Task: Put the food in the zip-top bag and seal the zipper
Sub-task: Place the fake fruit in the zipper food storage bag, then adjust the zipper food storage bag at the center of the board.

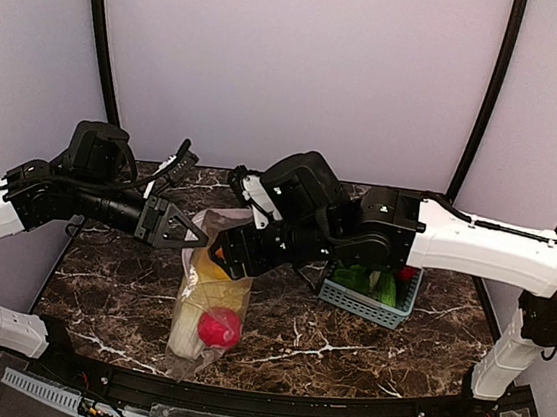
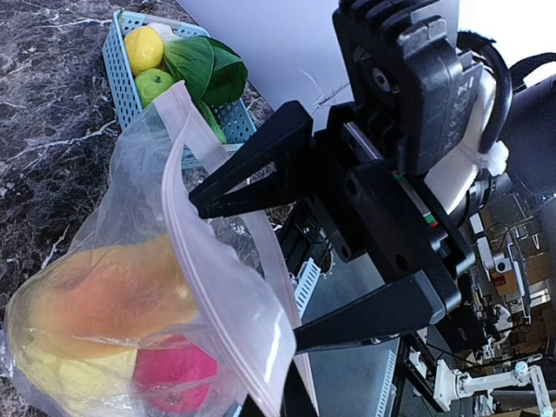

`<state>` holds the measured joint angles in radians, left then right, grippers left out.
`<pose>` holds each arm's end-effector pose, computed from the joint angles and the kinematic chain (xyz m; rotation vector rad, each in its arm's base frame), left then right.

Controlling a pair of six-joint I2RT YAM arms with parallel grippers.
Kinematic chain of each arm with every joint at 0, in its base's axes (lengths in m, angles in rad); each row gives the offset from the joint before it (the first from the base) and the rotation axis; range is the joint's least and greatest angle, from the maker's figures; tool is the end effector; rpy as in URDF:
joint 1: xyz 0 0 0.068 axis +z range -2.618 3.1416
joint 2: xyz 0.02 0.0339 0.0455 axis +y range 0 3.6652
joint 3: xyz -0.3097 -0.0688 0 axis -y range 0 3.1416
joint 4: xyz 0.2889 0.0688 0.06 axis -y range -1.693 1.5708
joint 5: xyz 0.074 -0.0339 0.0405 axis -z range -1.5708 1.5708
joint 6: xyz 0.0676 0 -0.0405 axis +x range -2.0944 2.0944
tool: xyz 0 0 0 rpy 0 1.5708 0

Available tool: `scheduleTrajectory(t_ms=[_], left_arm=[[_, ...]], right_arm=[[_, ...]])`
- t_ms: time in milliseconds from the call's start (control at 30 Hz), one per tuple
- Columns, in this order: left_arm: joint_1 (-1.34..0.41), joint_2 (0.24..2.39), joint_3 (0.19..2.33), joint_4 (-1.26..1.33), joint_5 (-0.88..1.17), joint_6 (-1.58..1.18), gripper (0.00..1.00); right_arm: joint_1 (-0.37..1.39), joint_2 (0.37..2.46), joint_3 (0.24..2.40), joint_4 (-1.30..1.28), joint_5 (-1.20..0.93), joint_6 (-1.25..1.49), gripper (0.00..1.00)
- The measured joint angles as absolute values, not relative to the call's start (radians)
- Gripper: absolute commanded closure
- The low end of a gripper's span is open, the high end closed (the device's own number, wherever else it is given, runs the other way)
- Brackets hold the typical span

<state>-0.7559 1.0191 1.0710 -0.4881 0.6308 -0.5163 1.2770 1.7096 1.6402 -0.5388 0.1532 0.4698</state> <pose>0.1616 -0.2071 0.3978 0.7094 2.1070 -1.3953 0.1462 0.4476 0.3796 -0.8153 2.1430 0.8042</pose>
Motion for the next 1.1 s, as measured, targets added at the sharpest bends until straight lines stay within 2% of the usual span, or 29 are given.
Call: scheduleTrajectory(t_ms=[267, 500, 733, 833, 967, 1000, 1100], left_arm=[[-0.756, 1.016, 1.071, -0.491, 0.601, -0.517, 0.99], [-0.756, 1.003, 1.068, -0.500, 0.585, -0.521, 0.99], [-0.756, 0.997, 1.064, -0.505, 0.581, -0.533, 0.99], [-0.756, 0.993, 1.064, -0.509, 0.578, -0.535, 0.99], [-0.756, 0.994, 1.064, -0.517, 0.578, -0.535, 0.99], [-0.756, 0.994, 1.065, -0.520, 0.577, -0.535, 0.99], [-0.756, 0.997, 1.067, -0.532, 0.567, -0.535, 0.99]], right_arm=[[1.277, 1.618, 1.634, -0.580, 0.158, 0.498, 0.21], [1.259, 1.463, 1.557, -0.577, 0.199, 0.564, 0.33], [1.222, 1.535, 1.553, -0.588, 0.194, 0.588, 0.41], [1.217, 1.592, 1.575, -0.593, 0.183, 0.583, 0.53], [1.208, 1.655, 1.613, -0.606, 0.184, 0.572, 0.95], [1.206, 1.670, 1.625, -0.611, 0.188, 0.577, 1.00], [1.203, 1.691, 1.644, -0.618, 0.207, 0.582, 1.00]])
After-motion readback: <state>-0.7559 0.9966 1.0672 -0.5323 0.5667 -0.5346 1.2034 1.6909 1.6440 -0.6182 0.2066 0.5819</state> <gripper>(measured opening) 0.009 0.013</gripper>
